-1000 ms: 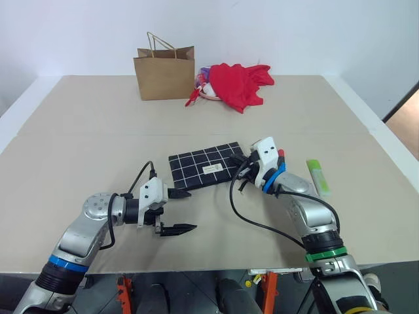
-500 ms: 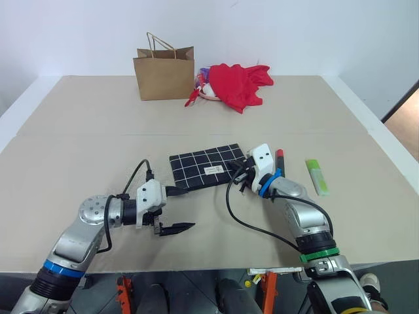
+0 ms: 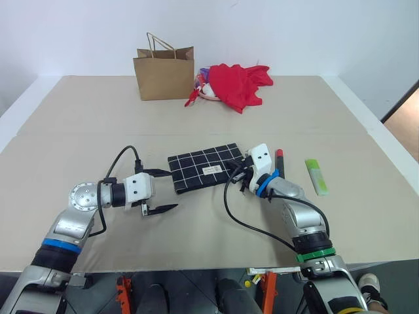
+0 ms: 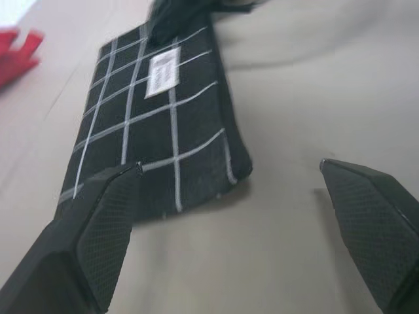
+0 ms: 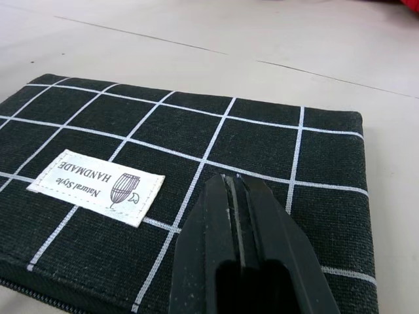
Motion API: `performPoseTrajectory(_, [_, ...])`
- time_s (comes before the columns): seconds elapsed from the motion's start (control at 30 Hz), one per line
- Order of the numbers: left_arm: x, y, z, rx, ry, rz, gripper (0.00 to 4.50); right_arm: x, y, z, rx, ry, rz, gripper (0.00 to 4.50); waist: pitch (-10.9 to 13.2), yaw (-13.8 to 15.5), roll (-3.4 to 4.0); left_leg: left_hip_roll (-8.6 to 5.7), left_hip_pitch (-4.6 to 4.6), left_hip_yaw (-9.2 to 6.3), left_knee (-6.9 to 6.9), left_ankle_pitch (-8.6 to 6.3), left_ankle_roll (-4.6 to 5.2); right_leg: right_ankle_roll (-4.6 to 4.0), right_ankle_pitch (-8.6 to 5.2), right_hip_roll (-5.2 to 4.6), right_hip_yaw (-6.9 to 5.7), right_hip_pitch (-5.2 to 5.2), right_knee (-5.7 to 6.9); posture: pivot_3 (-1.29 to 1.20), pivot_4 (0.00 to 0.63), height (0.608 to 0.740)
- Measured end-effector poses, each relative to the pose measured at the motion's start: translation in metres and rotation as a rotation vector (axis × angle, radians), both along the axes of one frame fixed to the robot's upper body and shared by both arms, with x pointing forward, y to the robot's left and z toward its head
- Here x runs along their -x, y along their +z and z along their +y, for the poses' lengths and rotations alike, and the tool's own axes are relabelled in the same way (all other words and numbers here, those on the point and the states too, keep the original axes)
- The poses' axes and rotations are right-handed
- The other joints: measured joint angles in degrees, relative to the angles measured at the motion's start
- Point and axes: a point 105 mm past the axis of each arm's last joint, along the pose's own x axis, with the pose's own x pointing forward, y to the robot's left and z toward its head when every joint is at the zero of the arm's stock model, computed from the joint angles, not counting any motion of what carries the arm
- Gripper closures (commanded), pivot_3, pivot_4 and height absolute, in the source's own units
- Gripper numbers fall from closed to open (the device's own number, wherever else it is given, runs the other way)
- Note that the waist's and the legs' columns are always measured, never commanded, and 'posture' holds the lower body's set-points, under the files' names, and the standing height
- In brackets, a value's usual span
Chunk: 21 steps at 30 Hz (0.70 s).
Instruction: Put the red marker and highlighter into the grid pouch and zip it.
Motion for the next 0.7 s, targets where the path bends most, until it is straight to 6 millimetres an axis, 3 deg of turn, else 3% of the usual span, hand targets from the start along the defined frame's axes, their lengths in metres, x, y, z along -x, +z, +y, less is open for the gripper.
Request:
performPoseTrajectory(0.2, [-0.01,0.001,-0.013,-0.053,-0.067,-0.085,0.0,0.0,0.001,0.0,0.001,-0.002,-0.001,4.44,0.0,-0.04,0.0,0.0,-0.03,-0.08,-0.02,0.0,0.0,0.01,-0.01,0.03,-0.03,-0.01,0.01,0.0,0.15,0.74])
performPoseTrajectory(0.33, [-0.026,0.009,-0.027,-0.056,-0.088,-0.122,0.0,0.001,0.005,-0.001,0.002,-0.004,-0.016,4.44,0.01,0.07,0.01,-0.02,-0.15,-0.25,0.01,0.01,-0.01,0.02,-0.02,0.04,-0.18,-0.02,0.0,0.0,0.15,0.74])
performPoseTrajectory(0.53, [-0.037,0.002,-0.023,-0.076,-0.074,-0.104,0.0,0.002,0.007,-0.003,0.005,-0.014,-0.02,4.44,0.02,-0.04,0.04,-0.01,-0.16,-0.36,-0.05,0.0,0.0,-0.05,-0.05,0.06,-0.29,-0.03,0.04,0.0,0.15,0.74])
performPoseTrajectory(0.6, [-0.04,0.003,-0.025,-0.078,-0.078,-0.102,0.51,0.002,0.007,-0.003,0.006,-0.018,-0.018,4.5,0.02,0.05,0.04,-0.02,-0.16,-0.38,-0.05,0.0,0.0,-0.05,-0.05,0.06,-0.31,-0.02,0.04,0.0,0.15,0.74])
performPoseTrajectory(0.7, [-0.041,-0.004,-0.024,-0.091,-0.083,-0.071,1.68,0.003,0.007,-0.003,0.006,-0.021,-0.021,4.5,0.0,0.02,0.06,-0.02,-0.14,-0.38,-0.03,0.01,0.0,-0.02,-0.07,0.06,-0.31,0.0,0.05,0.0,0.15,0.74])
